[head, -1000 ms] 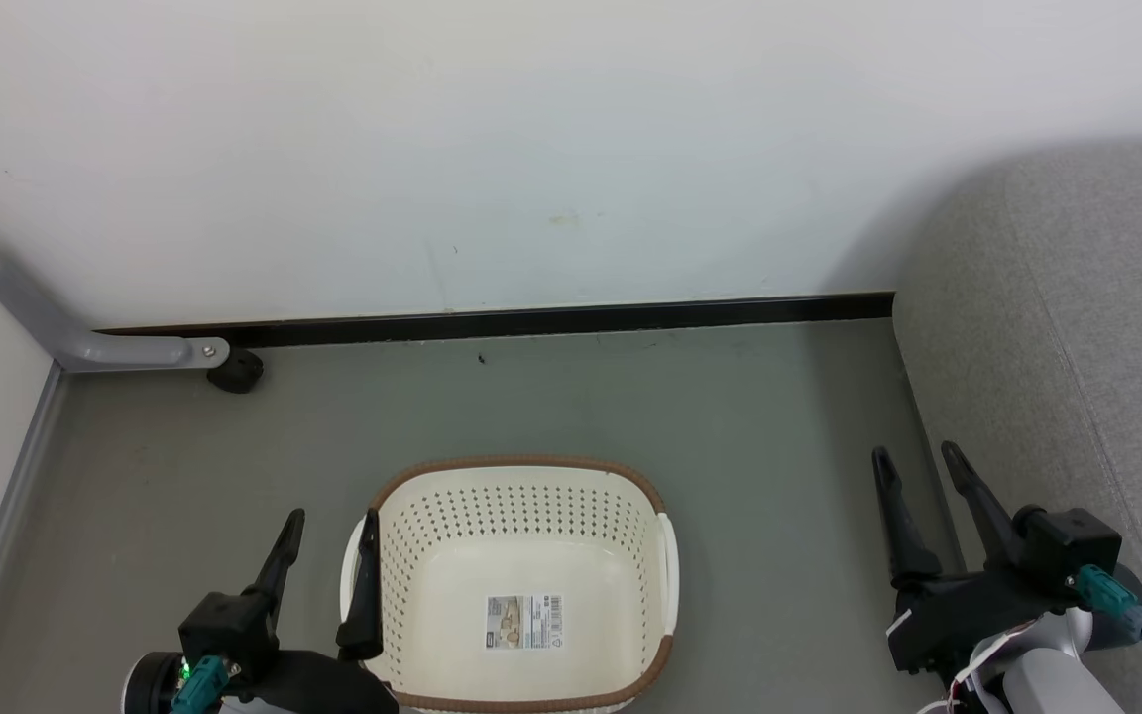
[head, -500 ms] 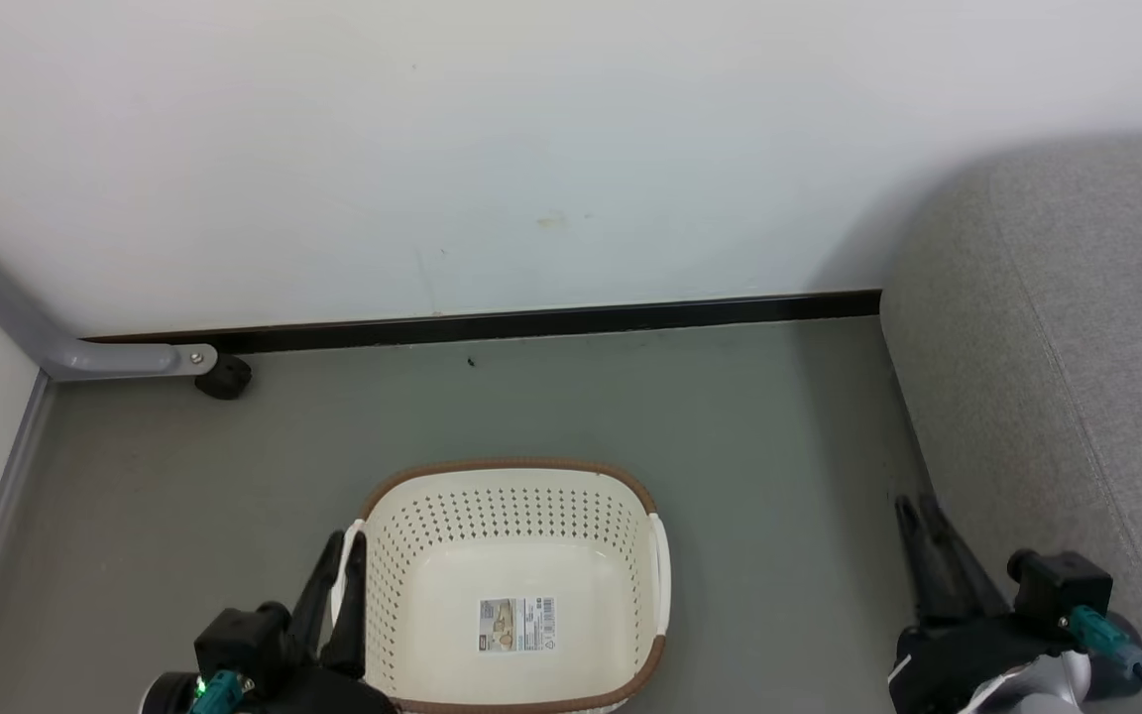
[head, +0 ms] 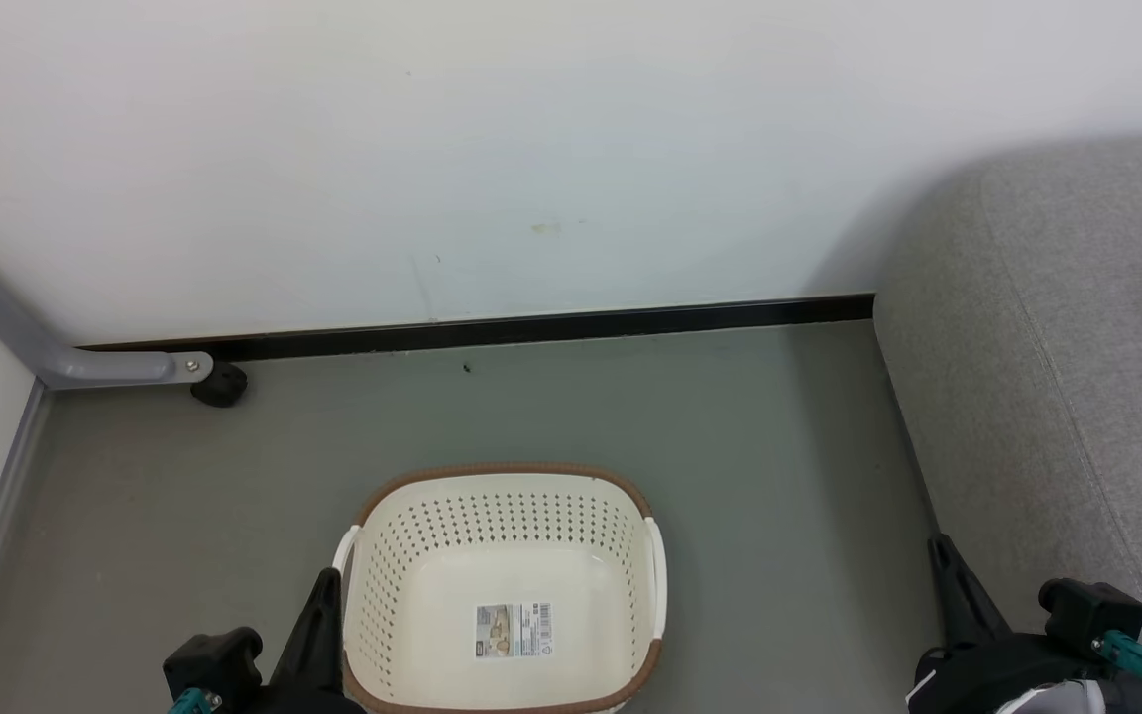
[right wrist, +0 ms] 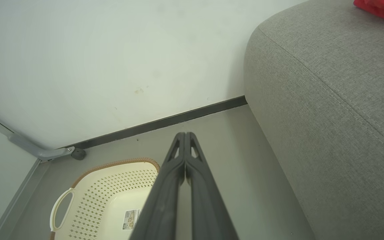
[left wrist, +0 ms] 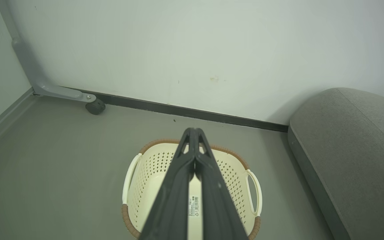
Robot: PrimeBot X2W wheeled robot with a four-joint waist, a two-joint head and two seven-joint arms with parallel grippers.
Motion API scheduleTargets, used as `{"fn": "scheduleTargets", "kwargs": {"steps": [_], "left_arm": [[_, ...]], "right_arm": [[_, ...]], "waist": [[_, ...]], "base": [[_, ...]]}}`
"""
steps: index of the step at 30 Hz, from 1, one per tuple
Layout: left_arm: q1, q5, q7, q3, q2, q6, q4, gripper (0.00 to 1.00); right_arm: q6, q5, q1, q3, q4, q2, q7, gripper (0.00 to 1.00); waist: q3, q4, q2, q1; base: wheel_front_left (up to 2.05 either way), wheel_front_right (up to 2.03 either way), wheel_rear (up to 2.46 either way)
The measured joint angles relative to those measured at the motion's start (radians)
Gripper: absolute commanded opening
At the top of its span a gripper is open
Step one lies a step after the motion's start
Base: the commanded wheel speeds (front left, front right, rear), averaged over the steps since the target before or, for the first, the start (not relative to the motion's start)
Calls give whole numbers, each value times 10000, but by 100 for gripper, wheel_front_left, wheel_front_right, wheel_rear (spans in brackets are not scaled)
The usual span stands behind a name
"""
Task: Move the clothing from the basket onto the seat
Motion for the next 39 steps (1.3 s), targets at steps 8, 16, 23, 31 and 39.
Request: {"fn": "scheduleTargets", "kwargs": {"steps": [8,16,23,31,39], "left_arm": [[-8,-980,291,151,-10,-2,-50,0],[-22,-2065,614,357,-23,-8,-161,0],[-23,-3099,886,520,-46,-94,-307,0],[-26,-4180,1198,719,-52,-171,-460,0],[-28,-5277,1484,888,-63,-180,-600,0]], "right_arm": [[75,986,0,-247,-115,25,286,0],[136,2057,1,-523,-259,46,617,0],[176,3093,3,-802,-428,96,901,0],[249,4184,3,-1076,-606,136,1212,0],[314,5235,6,-1336,-790,169,1513,0]], "waist": [[-47,-45,0,0],[-98,-95,-1,0],[-146,-145,0,0],[-192,-196,0,0],[-238,-246,0,0]], "base": [[0,0,0],[0,0,0],[0,0,0],[0,0,0],[0,0,0]]}}
